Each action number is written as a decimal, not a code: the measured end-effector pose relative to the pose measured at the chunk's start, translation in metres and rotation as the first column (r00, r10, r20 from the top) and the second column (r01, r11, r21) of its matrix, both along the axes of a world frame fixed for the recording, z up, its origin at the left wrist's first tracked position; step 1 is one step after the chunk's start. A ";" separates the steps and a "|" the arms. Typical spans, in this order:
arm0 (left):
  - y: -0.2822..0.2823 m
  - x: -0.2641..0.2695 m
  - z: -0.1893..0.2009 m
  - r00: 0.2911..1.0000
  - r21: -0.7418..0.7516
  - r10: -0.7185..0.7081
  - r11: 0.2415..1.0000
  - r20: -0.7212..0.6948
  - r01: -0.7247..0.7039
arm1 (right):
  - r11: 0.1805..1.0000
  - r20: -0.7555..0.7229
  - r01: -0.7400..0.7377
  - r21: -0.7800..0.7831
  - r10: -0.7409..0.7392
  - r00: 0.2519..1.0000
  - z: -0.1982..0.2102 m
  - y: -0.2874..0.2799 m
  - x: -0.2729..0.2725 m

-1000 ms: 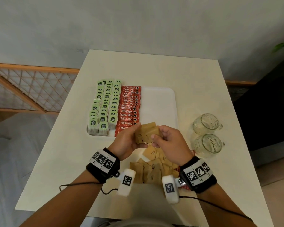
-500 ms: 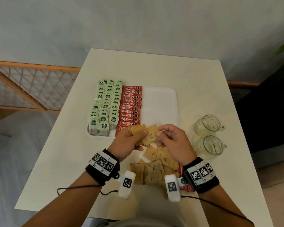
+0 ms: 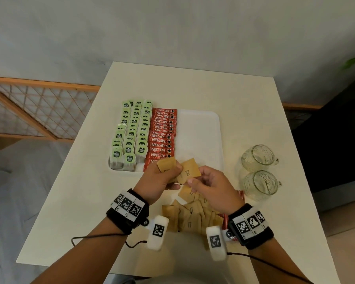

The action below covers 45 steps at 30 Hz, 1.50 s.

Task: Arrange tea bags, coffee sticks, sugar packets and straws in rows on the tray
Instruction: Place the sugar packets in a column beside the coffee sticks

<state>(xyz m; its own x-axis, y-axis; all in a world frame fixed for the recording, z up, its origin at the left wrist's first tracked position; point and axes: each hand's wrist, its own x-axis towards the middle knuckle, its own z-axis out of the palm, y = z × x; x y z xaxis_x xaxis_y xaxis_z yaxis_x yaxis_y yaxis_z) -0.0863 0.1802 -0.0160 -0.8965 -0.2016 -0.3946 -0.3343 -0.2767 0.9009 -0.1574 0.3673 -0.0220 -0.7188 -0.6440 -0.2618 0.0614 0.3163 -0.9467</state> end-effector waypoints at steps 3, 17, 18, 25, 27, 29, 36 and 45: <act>-0.001 0.001 0.001 1.000 -0.015 -0.019 1.000 -0.009 0.019 | 0.996 -0.004 0.088 -0.011 -0.088 0.996 -0.001 -0.004 -0.004; -0.021 -0.021 0.011 1.000 -0.037 -0.008 0.999 -0.001 0.008 | 0.990 -0.054 0.141 0.006 -0.140 0.989 0.004 -0.036 -0.036; -0.024 -0.025 0.011 1.000 -0.040 -0.004 0.999 0.011 0.004 | 0.989 -0.067 0.146 0.007 -0.146 0.987 0.005 -0.039 -0.042; -0.049 -0.051 0.013 0.997 0.011 -0.011 1.000 0.079 0.010 | 0.967 -0.133 0.255 0.026 -0.250 0.959 0.002 -0.064 -0.094; -0.056 -0.059 0.013 0.993 0.016 -0.054 0.999 0.108 0.052 | 0.959 -0.151 0.278 0.051 -0.268 0.952 -0.003 -0.072 -0.111; -0.064 -0.066 0.013 0.989 0.033 -0.080 0.997 0.128 0.076 | 0.955 -0.178 0.282 0.094 -0.262 0.948 -0.009 -0.082 -0.126; -0.077 -0.082 0.016 0.988 0.009 -0.126 0.992 0.094 0.126 | 0.918 -0.178 0.323 0.228 -0.287 0.941 -0.031 -0.111 -0.172; -0.083 -0.094 0.011 0.989 -0.180 -0.102 0.976 0.106 0.120 | 0.873 -0.230 0.340 0.350 -0.272 0.935 -0.036 -0.134 -0.193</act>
<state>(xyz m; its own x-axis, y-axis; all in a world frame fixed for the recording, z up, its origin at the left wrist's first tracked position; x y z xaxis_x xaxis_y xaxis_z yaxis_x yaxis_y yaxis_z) -0.1802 0.0972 -0.0050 -0.8776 -0.1805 -0.4441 -0.4402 -0.0638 0.8957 -0.3506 0.2338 -0.0581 -0.9181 -0.2608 -0.2984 0.0653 0.6433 -0.7628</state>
